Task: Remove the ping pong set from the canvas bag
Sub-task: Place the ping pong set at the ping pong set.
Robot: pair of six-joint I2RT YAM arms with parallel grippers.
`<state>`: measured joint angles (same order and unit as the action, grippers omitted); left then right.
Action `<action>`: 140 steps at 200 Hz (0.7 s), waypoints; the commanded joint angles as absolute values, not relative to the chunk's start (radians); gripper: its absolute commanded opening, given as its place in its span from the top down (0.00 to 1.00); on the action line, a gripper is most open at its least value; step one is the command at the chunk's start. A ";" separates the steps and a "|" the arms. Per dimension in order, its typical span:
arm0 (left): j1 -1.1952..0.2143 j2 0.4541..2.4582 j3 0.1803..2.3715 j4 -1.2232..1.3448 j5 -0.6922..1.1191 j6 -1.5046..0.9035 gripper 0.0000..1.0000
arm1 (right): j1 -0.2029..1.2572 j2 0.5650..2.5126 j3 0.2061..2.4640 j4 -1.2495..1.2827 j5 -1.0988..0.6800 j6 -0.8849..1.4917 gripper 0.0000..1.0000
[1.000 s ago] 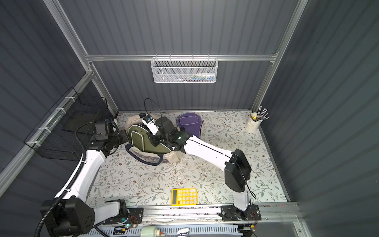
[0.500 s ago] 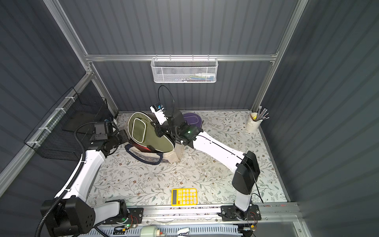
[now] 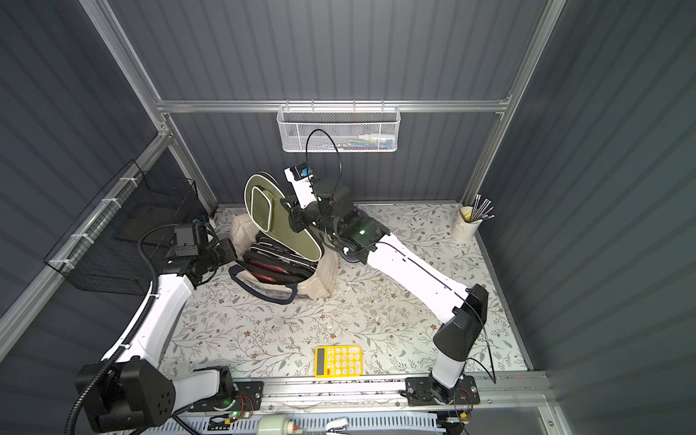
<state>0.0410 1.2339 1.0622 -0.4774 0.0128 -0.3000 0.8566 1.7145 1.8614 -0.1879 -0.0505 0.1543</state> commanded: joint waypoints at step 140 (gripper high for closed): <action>0.048 1.246 1.055 -0.501 0.041 -0.295 1.00 | 0.563 1.285 1.476 -0.053 0.075 0.436 1.00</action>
<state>0.0410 1.2385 1.0622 -0.4767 0.0277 -0.3000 0.6056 1.3243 1.5421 -0.1314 0.0376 0.3683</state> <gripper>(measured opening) 0.078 0.084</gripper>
